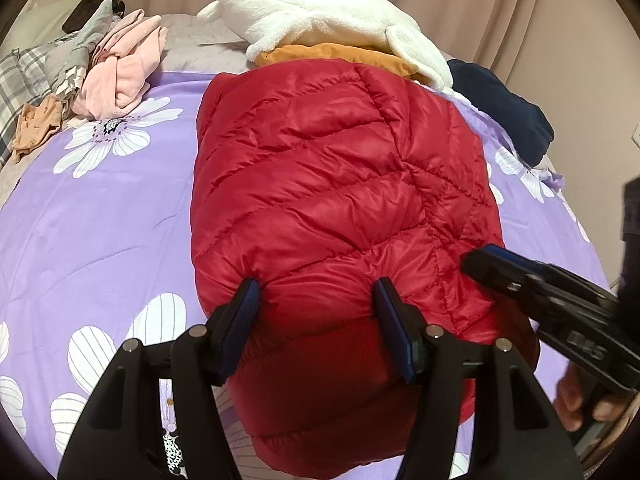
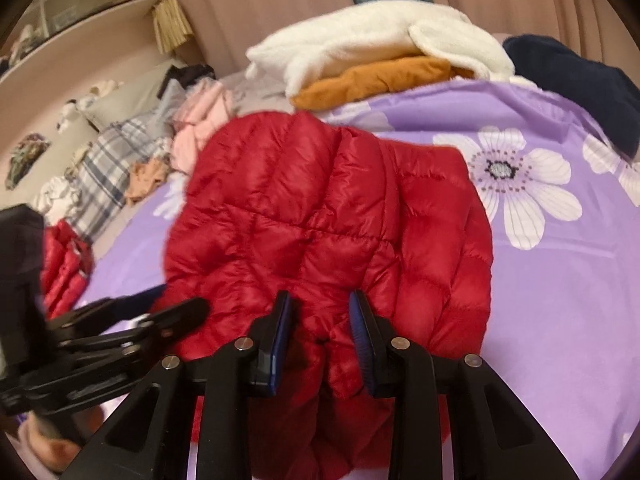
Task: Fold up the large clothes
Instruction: 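Press the folded jacket flat with both tools and withdraw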
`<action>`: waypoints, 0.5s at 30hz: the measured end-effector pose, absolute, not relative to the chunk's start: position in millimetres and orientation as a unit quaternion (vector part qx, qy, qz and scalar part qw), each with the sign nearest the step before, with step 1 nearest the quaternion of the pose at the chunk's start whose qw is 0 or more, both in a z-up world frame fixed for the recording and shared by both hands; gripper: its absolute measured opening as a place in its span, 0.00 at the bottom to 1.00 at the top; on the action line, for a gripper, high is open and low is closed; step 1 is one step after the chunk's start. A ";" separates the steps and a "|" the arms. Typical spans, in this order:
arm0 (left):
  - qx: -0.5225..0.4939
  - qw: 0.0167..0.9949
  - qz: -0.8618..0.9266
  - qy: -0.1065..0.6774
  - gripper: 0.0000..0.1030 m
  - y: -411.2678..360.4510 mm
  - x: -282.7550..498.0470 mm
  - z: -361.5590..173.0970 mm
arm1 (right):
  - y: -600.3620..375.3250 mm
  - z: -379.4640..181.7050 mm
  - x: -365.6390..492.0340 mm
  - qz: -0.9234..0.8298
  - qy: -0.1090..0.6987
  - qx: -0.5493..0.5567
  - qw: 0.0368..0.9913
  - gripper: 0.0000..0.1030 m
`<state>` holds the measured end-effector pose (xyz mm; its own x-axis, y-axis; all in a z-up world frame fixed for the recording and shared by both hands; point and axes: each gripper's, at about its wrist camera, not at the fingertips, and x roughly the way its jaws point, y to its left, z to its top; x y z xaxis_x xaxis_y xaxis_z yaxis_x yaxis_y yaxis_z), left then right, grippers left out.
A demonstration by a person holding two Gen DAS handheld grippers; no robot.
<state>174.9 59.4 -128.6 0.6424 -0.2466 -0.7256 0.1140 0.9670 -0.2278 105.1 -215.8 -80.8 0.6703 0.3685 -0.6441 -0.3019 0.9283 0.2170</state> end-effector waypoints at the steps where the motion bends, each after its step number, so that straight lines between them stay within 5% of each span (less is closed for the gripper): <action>1: -0.081 0.903 -0.099 0.411 0.57 58.4 174.1 -128.8 | -216.1 -78.4 101.9 0.189 0.358 0.044 0.913 0.32; 15: -0.071 0.902 -0.097 0.415 0.60 52.4 174.0 -132.3 | -191.0 -110.9 94.5 0.194 0.394 -0.018 0.898 0.32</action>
<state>174.0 52.4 -132.3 0.6375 -0.2335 -0.7342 0.1159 0.9712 -0.2082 94.5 -191.0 -110.9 0.6139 0.3343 -0.7151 -0.3628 0.9240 0.1205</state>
